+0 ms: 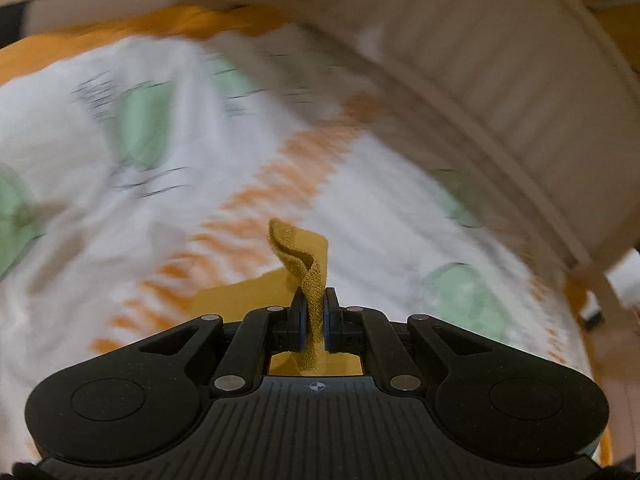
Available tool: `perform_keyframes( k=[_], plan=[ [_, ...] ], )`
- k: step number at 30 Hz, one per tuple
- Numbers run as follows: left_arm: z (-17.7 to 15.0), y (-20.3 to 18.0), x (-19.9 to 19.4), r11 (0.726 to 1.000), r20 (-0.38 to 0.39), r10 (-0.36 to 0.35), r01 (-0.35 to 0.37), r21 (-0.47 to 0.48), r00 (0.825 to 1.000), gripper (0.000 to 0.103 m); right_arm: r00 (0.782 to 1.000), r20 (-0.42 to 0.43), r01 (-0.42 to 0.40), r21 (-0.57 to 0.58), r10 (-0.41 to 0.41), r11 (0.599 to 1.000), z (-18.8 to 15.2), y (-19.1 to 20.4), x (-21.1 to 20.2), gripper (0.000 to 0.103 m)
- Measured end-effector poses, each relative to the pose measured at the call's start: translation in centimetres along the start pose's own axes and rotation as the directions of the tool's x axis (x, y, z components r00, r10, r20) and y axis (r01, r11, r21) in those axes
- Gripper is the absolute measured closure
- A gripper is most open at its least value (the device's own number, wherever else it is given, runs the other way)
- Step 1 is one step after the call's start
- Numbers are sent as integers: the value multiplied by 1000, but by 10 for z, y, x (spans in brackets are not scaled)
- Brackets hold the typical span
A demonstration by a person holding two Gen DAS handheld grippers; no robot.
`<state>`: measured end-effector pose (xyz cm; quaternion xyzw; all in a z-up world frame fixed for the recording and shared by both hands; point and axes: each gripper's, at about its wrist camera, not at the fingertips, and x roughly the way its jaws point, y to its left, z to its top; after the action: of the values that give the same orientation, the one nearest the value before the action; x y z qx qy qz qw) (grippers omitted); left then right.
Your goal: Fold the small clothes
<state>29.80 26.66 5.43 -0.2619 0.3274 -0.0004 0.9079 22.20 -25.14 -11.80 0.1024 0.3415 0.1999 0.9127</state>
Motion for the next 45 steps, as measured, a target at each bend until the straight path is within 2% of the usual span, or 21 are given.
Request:
perform_keyframes(
  k=[6, 14, 23, 28, 31, 32, 33, 34, 39, 42, 45],
  plan=[
    [-11, -97, 19, 986, -16, -147, 148, 82, 989, 96, 1000, 19, 19, -34, -18, 999, 12, -28, -17, 1],
    [-54, -194, 68, 952, -96, -265, 276, 132, 959, 96, 996, 91, 7, 90, -15, 996, 22, -59, -32, 1],
    [-124, -259, 120, 922, -224, -308, 348, 168, 925, 96, 995, 91, 15, 166, -31, 986, 32, -80, -37, 1],
    [-161, -279, 144, 912, -286, -294, 358, 201, 912, 96, 995, 86, 24, 188, -41, 982, 34, -86, -34, 1],
    [-176, -288, 151, 905, -318, -279, 359, 228, 906, 92, 995, 85, 26, 187, -43, 982, 34, -86, -33, 1],
    [-180, -291, 154, 903, -327, -273, 358, 237, 905, 83, 995, 84, 27, 186, -43, 982, 34, -86, -32, 1],
    [-182, -292, 154, 901, -333, -268, 357, 245, 904, 68, 996, 82, 29, 186, -45, 982, 34, -86, -31, 1],
    [-185, -293, 154, 899, -334, -265, 357, 255, 905, 64, 996, 80, 30, 185, -46, 982, 33, -85, -31, 1],
    [-189, -291, 135, 876, -282, -254, 344, 339, 925, 59, 996, 72, 38, 182, -52, 983, 31, -87, -28, 1],
    [-189, -275, 120, 872, -232, -224, 301, 387, 947, 58, 995, 82, 35, 179, -50, 983, 30, -87, -28, 1],
    [-191, -246, 108, 878, -186, -164, 229, 419, 969, 58, 994, 99, 26, 176, -44, 984, 30, -87, -29, 1]
  ],
)
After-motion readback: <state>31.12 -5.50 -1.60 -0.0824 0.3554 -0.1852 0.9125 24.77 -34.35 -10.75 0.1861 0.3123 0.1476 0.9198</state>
